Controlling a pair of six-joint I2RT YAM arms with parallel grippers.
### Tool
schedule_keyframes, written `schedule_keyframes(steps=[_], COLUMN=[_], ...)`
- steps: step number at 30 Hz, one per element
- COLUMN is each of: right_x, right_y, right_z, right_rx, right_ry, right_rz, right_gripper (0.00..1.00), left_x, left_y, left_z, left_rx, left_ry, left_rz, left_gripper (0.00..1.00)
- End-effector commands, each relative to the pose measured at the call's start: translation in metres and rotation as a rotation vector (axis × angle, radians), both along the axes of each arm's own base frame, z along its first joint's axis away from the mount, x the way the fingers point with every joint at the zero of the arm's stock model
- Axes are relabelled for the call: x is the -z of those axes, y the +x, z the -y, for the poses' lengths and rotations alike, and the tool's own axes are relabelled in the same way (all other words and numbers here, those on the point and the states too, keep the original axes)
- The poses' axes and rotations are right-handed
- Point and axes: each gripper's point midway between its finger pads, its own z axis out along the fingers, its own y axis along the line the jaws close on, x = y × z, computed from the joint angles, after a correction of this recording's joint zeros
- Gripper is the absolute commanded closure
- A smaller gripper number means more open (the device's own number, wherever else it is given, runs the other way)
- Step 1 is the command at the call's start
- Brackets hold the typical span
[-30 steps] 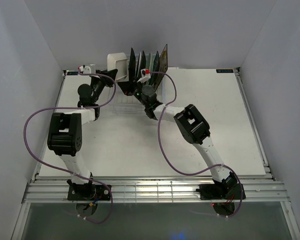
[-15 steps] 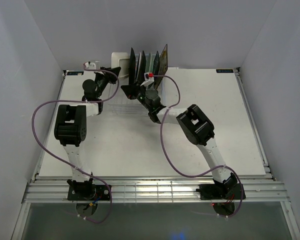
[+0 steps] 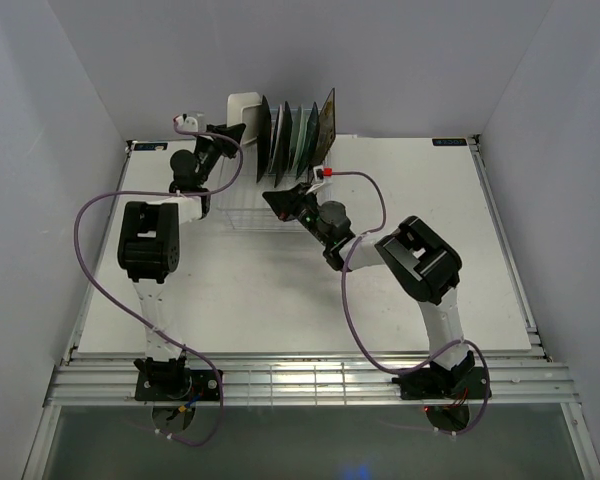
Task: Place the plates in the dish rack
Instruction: Insert the plate into the dish rack.
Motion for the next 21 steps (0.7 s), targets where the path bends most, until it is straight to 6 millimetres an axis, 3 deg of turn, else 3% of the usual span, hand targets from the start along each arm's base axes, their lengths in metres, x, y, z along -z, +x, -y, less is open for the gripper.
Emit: schedule_keyframes(steps=[1,3,5,10,16,21], right_x=[-0.048,-0.034,-0.04,-0.029,-0.027,-0.025], right_y=[-0.021,-0.033,-0.042,-0.066,-0.077,-0.079], right_z=[0.019,0.024,0.033,0.062,0.08,0.082], right_rx=[-0.003,-0.005,0.005,0.028,0.057,0.059], right_ry=[0.086,0.041,0.034,0.001,-0.016,-0.012], right_rz=[0.127,0.12,0.144,0.137,0.143,0.137], right_gripper=[0.92,0.92,0.92,0.92,0.92,0.92], left_x=[-0.144,-0.135,-0.13,-0.116,-0.102,-0.092], left_y=[-0.064,-0.055,-0.05,-0.038,-0.034,-0.037], left_z=[0.002,0.002,0.002,0.003,0.004,0.006], left_rx=[0.009,0.007,0.001,-0.004,-0.002,0.003], left_ry=[-0.05,-0.053,-0.049,-0.043,-0.033,-0.034], left_rz=[0.616,0.602,0.601,0.587,0.562,0.528], left_gripper=[1.0,1.0,1.0,1.0,1.0,1.0])
